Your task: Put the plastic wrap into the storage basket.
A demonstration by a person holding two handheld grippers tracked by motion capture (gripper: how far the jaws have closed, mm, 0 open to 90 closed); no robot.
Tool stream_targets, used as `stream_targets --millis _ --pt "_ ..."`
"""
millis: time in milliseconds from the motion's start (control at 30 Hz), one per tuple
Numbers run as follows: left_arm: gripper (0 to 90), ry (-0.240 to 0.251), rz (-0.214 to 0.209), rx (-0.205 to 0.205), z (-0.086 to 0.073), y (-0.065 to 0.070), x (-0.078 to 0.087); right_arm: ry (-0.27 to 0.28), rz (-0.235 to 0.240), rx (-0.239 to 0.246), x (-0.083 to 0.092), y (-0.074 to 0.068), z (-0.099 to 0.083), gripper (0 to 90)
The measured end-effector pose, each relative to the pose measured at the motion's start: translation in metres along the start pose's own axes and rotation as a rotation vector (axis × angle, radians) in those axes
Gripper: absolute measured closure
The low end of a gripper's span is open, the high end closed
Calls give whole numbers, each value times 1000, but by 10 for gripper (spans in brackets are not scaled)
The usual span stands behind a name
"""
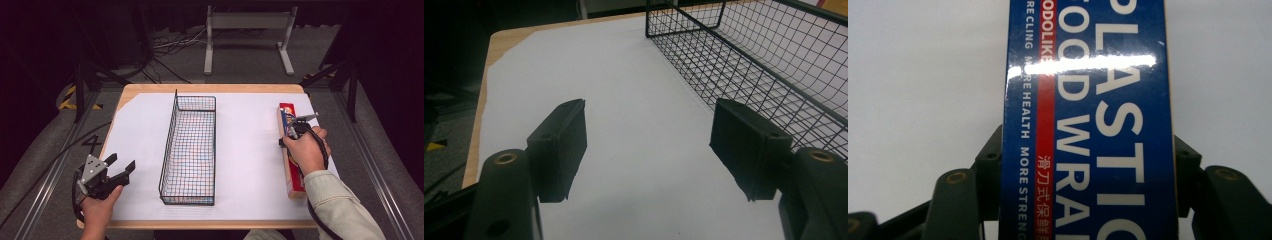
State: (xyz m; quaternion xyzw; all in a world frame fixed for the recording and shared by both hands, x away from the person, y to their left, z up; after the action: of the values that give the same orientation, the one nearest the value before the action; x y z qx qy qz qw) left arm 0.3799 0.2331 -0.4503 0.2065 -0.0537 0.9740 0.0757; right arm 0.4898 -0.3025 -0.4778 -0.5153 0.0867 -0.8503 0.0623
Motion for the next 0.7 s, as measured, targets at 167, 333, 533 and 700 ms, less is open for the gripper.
stream_targets --millis 167,333,533,700 --pt "311 -3 1 -1 0 -1 -1 12 19 -33 1 -3 -1 401" --pt "310 -8 -1 10 1 2 0 12 45 -48 5 -9 -1 401" --pt "308 -17 -19 18 1 10 2 27 40 -61 17 -27 5 400" --pt "309 -29 -16 -7 -3 17 -2 42 64 -61 27 -49 12 400"
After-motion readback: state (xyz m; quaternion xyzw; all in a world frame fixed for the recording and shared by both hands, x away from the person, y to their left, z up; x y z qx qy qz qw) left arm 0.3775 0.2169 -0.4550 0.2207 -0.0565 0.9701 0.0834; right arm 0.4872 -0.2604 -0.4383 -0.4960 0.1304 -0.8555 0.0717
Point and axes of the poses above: each handheld gripper's, and its own axes: x roughly backward along the jaws, z roughly out of its top, y roughly to its right, the point moved 8 cm from there along -x, roughly forward along the jaws, and after that the axes turned 15 degrees about z, right-handed, at the moved point
